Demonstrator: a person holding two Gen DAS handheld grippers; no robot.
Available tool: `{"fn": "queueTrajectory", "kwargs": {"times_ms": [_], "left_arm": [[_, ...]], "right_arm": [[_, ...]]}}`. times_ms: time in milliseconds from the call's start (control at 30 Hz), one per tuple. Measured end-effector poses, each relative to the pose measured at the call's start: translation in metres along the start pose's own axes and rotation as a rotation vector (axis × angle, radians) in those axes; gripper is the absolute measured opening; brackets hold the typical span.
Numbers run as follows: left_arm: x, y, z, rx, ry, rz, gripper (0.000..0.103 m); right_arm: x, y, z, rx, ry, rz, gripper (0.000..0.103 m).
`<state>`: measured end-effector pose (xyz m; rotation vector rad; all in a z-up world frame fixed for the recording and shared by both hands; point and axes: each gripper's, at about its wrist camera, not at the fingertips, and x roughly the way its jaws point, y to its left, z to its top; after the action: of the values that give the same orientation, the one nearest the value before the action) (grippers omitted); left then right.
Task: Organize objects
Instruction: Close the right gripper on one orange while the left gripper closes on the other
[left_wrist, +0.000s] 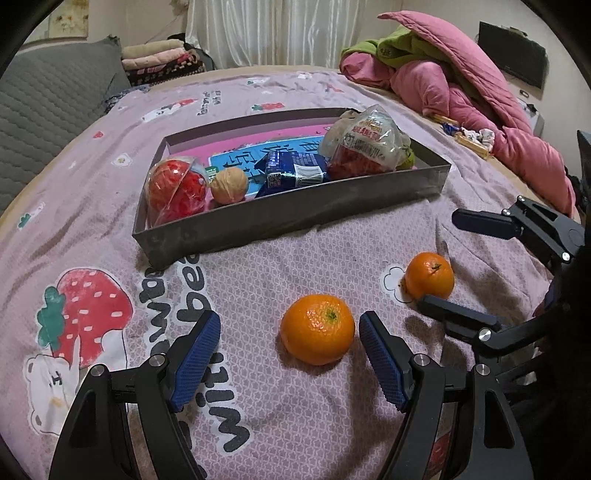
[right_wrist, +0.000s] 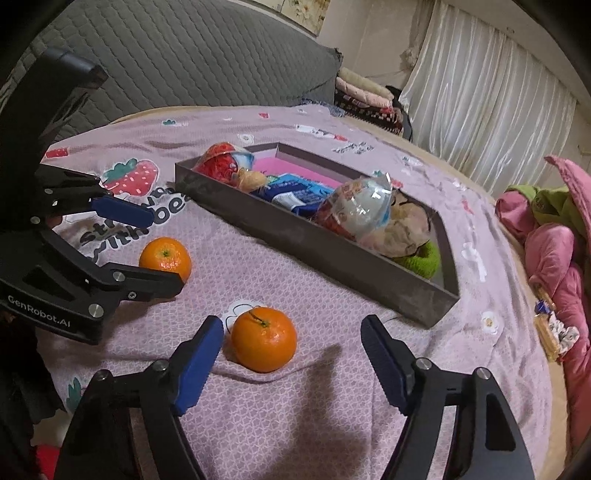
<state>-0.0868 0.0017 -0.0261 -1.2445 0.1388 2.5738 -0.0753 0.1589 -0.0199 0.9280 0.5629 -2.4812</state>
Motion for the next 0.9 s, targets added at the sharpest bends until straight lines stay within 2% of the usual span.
{"fn": "queueTrajectory", "kwargs": {"times_ms": [133, 300, 467, 633, 833, 900], "left_arm": [[0.001, -0.002, 0.000, 0.006, -0.001, -0.005, 0.078], [0.004, -0.004, 0.000, 0.008, 0.015, -0.025, 0.074], [0.006, -0.006, 0.001, 0.010, 0.015, -0.031, 0.070], [0.010, -0.008, 0.001, 0.010, 0.023, -0.034, 0.069], [0.014, -0.010, 0.001, 0.015, 0.027, -0.031, 0.059], [0.015, -0.011, 0.001, 0.016, 0.028, -0.031, 0.055]], "right_arm": [[0.005, 0.006, 0.000, -0.026, 0.014, -0.004, 0.071], [0.014, 0.010, -0.002, -0.031, 0.045, 0.016, 0.051], [0.016, 0.011, -0.003, -0.031, 0.059, 0.036, 0.047], [0.019, 0.002, -0.006, 0.029, 0.081, 0.085, 0.047], [0.021, -0.002, -0.007, 0.072, 0.092, 0.115, 0.046], [0.020, 0.001, -0.007, 0.058, 0.091, 0.114, 0.040]]}}
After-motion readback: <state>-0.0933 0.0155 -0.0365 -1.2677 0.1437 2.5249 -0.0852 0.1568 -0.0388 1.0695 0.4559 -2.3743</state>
